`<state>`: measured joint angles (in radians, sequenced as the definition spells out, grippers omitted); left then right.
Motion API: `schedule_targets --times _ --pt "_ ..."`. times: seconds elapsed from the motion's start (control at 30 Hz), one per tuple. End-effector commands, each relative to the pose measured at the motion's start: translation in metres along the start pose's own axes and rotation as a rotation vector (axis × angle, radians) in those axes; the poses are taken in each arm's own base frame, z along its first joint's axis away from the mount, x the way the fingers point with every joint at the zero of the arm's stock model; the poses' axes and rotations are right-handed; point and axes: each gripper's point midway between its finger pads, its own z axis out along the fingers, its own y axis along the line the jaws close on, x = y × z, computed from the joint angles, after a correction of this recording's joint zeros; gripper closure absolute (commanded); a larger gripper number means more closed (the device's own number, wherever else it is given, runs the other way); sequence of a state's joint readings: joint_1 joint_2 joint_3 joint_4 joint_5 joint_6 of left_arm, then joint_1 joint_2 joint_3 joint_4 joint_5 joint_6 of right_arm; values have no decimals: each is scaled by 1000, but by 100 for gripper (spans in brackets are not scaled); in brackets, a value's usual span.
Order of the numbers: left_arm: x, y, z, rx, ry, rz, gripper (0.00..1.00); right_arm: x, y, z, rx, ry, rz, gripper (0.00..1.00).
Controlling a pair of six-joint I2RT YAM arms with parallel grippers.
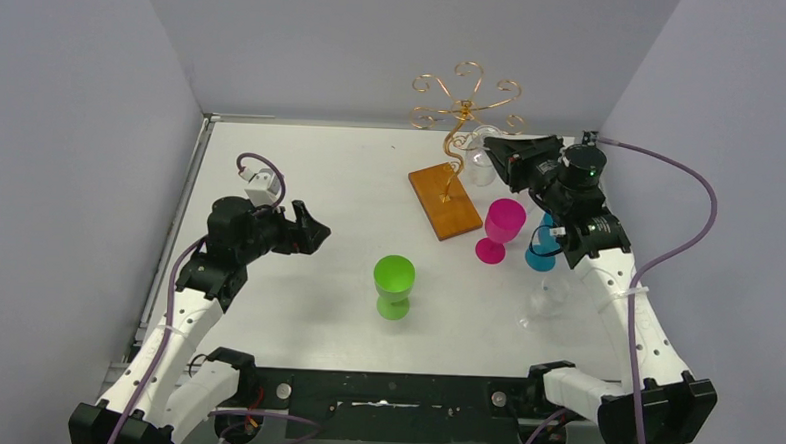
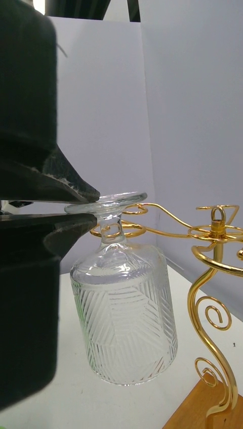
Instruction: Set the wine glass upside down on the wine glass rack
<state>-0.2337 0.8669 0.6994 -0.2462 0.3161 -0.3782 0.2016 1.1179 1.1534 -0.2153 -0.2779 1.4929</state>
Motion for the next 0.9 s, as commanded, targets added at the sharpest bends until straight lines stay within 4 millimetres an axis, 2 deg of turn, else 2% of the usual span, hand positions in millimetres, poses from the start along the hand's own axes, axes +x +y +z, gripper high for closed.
schedule_targets --times 0.0,0.33,0.87 --pt "-8 0 0 -1 -33 32 14 1 49 -3 -194 27 -57 100" --pt "-6 -4 -2 11 -27 34 14 -2 45 14 -172 37 -79 100" --pt "-7 -6 -4 19 -32 38 14 -2 57 27 -191 72 -131 100"
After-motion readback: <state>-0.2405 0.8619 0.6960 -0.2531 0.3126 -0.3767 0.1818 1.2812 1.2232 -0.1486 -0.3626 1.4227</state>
